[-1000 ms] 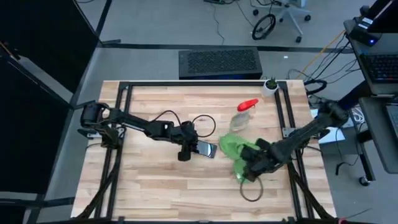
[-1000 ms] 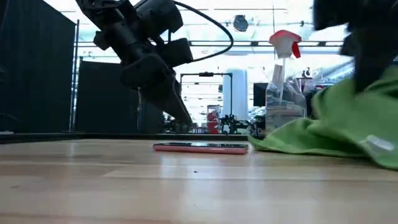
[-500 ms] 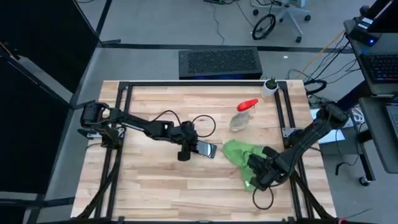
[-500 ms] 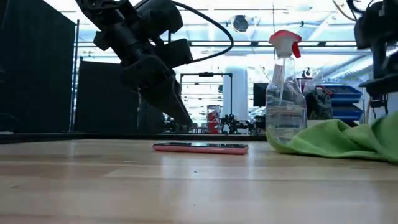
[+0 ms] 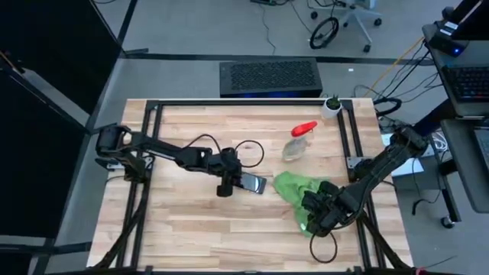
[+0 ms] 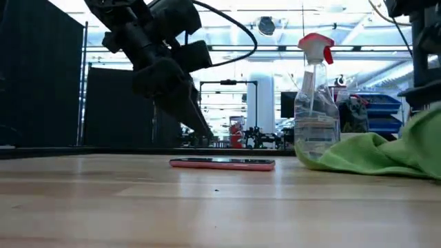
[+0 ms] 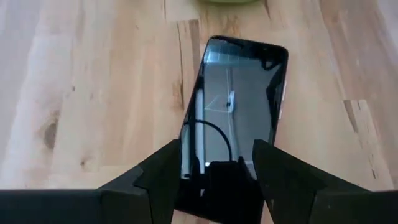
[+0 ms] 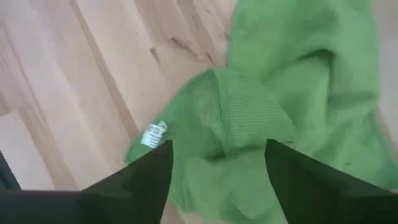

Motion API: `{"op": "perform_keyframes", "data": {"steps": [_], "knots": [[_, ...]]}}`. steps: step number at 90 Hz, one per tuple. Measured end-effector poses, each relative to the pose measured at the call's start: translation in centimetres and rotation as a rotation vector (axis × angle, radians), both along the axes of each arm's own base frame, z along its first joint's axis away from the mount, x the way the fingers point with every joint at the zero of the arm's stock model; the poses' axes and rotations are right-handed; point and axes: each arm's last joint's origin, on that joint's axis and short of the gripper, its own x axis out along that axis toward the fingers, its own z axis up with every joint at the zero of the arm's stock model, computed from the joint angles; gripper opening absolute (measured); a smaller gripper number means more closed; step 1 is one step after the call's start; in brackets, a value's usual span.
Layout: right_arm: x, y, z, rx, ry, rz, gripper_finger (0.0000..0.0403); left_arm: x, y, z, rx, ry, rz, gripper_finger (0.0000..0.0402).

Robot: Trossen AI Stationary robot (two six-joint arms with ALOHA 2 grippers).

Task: Apply microfiber cloth
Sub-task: Wipe the back and front of the cellphone with the green microfiber cloth, then return to Home Position

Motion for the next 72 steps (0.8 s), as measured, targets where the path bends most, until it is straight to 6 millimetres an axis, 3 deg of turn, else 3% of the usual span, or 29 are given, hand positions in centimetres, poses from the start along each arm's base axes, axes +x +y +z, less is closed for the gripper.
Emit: {"op": "perform_keyframes", "data": {"steps": [24, 40, 58, 72], "knots": [[0.5, -0.8, 0.3, -0.044, -0.019, 0.083, 0.0247, -0.7, 0.1, 2.1, 0.001, -0.057, 0.003, 0.0184], [1.9, -2.1, 1.4, -0.136, -0.163, 0.179, 0.0231, -1.1, 0.5, 3.1, 0.016, -0.081, 0.000, 0.0184], [3.6, -5.4, 3.8, -0.268, -0.314, 0.274, 0.0188, -1.9, 1.6, 4.5, 0.008, -0.106, 0.023, 0.0176], [4.0, -8.7, 5.0, -0.273, -0.443, 0.328, 0.0129, -2.5, 2.5, 5.1, -0.016, -0.109, 0.018, 0.0121]]}}
